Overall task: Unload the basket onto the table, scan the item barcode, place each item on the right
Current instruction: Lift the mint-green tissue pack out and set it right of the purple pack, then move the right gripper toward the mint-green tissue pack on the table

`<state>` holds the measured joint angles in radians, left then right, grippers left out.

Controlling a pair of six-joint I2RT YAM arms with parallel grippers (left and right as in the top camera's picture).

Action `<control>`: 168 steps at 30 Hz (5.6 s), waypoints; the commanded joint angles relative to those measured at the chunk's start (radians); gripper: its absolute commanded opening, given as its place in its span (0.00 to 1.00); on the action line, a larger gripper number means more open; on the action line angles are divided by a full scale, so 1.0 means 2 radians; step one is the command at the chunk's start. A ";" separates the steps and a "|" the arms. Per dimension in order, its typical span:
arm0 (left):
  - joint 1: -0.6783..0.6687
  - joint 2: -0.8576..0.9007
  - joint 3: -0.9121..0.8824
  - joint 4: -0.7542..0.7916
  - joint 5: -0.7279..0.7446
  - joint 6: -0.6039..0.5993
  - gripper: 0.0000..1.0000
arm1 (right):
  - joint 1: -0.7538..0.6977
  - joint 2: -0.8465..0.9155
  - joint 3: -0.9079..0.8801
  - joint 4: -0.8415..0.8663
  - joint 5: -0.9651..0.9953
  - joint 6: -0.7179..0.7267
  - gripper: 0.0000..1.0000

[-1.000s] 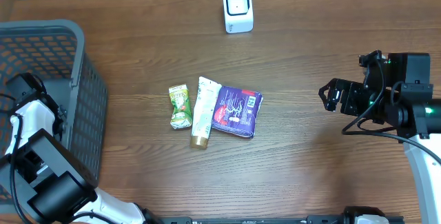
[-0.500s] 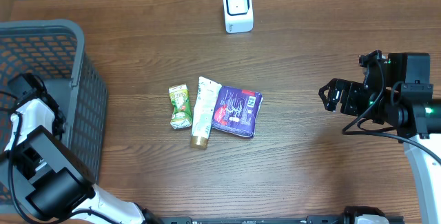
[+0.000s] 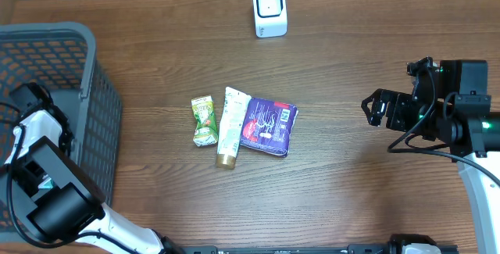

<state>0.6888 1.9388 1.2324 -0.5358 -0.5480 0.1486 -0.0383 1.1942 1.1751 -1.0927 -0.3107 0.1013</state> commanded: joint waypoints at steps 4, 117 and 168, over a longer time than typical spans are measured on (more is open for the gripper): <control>-0.060 0.037 0.039 -0.061 0.052 -0.020 0.04 | 0.002 -0.001 0.011 0.003 -0.003 0.002 1.00; -0.337 -0.282 0.117 -0.499 0.211 -0.361 1.00 | 0.002 -0.001 0.011 0.001 -0.003 0.003 1.00; -0.439 -0.293 0.130 -0.267 0.351 -0.078 1.00 | 0.142 0.162 0.010 0.079 0.101 0.175 0.76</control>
<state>-0.1902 1.3743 1.4742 -1.0691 0.1535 -0.0246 0.1890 1.4990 1.1755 -0.9562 -0.2348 0.3302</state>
